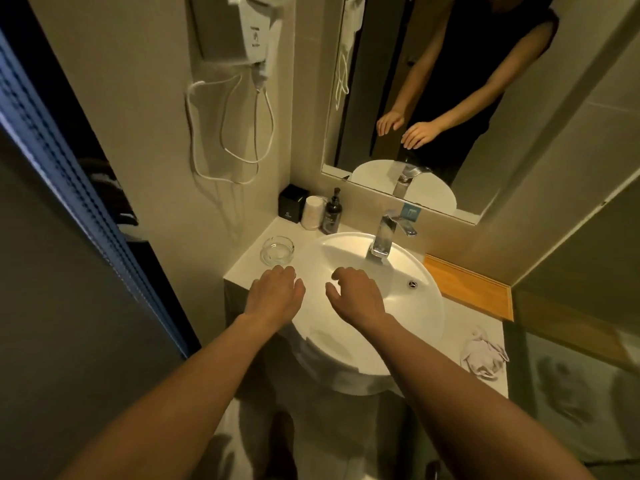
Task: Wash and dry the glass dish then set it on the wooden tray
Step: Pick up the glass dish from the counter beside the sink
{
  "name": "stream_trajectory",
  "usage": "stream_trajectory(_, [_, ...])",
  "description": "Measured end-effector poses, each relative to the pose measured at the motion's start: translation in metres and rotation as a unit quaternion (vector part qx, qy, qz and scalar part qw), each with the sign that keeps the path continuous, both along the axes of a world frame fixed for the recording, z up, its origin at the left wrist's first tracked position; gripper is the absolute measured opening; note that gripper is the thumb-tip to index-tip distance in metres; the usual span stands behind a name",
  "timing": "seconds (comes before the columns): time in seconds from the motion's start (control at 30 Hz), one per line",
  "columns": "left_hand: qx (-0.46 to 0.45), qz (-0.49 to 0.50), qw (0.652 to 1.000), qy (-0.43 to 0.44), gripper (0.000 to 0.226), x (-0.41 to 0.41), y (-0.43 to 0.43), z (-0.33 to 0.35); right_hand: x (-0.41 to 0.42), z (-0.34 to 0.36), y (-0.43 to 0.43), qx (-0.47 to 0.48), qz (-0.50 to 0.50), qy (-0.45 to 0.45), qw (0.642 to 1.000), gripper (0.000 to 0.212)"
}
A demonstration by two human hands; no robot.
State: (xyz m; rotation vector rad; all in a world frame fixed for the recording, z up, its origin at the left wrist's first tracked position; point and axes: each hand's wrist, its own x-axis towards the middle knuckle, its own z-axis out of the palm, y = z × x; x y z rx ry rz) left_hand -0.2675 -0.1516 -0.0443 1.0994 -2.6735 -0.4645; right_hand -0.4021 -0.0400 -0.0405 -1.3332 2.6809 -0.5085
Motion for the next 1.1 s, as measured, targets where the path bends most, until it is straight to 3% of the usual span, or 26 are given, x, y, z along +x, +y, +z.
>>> stream_trajectory(0.53, [0.069, 0.098, 0.993, -0.020, 0.036, -0.083, -0.186, -0.060, -0.111, -0.049, -0.213, 0.089, 0.097, -0.034, 0.991, 0.040])
stream_trajectory(0.97, [0.221, 0.233, 0.946, -0.036, 0.051, -0.114, -0.232, -0.125, -0.157, -0.114, -0.288, 0.227, 0.138, -0.093, 0.959, 0.045])
stream_trajectory(1.1, [0.258, 0.255, 0.932, -0.016, 0.044, -0.117, -0.237, -0.142, -0.161, -0.130, -0.302, 0.258, 0.151, -0.121, 0.947, 0.043])
